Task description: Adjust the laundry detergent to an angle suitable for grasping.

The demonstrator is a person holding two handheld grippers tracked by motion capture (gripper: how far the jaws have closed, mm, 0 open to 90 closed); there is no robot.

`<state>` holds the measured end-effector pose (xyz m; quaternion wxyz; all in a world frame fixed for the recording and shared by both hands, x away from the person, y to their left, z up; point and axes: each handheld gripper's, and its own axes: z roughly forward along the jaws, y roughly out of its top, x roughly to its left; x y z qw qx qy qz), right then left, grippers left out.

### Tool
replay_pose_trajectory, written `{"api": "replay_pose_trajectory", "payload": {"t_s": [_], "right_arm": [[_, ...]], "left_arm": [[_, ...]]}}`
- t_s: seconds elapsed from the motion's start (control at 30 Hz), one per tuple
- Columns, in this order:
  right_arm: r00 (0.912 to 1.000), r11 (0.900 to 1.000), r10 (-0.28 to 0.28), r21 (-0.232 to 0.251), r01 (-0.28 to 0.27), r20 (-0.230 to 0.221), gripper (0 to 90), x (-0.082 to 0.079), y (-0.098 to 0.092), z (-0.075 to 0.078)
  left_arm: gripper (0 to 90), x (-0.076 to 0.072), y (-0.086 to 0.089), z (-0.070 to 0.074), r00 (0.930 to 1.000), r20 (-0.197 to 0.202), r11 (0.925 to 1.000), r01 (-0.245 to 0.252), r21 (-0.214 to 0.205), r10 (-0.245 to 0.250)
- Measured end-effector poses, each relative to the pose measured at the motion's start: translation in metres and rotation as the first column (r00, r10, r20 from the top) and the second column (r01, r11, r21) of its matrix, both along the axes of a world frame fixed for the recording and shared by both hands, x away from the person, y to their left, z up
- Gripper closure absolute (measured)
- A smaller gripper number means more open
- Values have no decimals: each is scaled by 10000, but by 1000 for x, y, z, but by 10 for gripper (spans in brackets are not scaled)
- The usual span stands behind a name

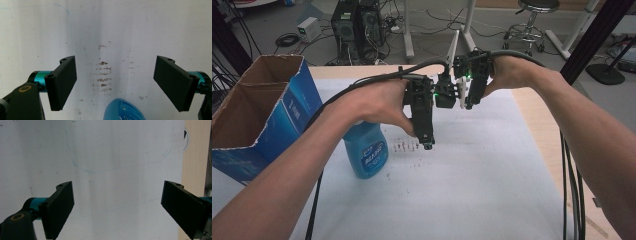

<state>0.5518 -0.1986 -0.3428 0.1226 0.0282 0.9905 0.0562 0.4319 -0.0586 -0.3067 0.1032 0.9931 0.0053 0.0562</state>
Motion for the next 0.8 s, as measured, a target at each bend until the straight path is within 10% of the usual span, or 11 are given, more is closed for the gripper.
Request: {"api": "replay_pose_trajectory", "payload": {"t_s": [0.8], "right_arm": [[9998, 10000, 39, 27, -40, 196, 105, -7, 2, 8]], "left_arm": [[188, -7, 0, 7, 9999, 171, 9998, -19, 216, 15]]}}
